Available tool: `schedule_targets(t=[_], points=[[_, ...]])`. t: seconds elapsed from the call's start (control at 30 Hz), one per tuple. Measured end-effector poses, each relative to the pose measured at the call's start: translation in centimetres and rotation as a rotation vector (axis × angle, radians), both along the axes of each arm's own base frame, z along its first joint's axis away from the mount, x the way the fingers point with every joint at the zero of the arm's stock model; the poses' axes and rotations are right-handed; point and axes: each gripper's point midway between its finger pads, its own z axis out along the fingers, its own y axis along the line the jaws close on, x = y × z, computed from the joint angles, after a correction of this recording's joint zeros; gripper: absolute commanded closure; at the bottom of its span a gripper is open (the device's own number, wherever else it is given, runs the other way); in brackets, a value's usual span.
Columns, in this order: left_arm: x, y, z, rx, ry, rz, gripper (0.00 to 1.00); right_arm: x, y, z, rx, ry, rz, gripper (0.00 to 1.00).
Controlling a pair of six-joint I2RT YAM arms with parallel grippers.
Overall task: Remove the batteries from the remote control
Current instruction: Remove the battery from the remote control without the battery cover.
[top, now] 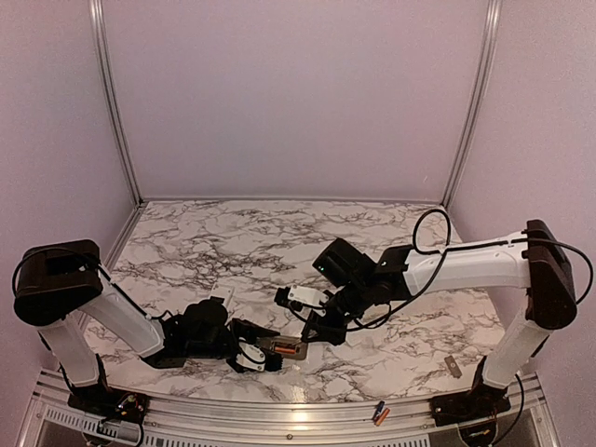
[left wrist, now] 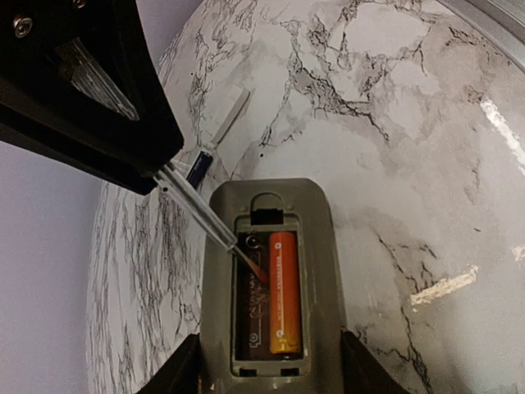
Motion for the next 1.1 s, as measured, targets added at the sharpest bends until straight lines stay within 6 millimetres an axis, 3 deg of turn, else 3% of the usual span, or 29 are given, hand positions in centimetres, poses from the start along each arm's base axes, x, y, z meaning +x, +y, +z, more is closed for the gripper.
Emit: schedule_targets(t=[0.73,1.1], points=[[1.0,0.5,-0.1,0.004,-0.047,0.047,1.00,1.8,1.1,-0.3,0.069,0.121,0.027,1.00],[1.0,0.6,-0.2,0.007,-0.008,0.052,1.00,1.8,1.6,-0.7,0.077,0.072,0.105,1.00]])
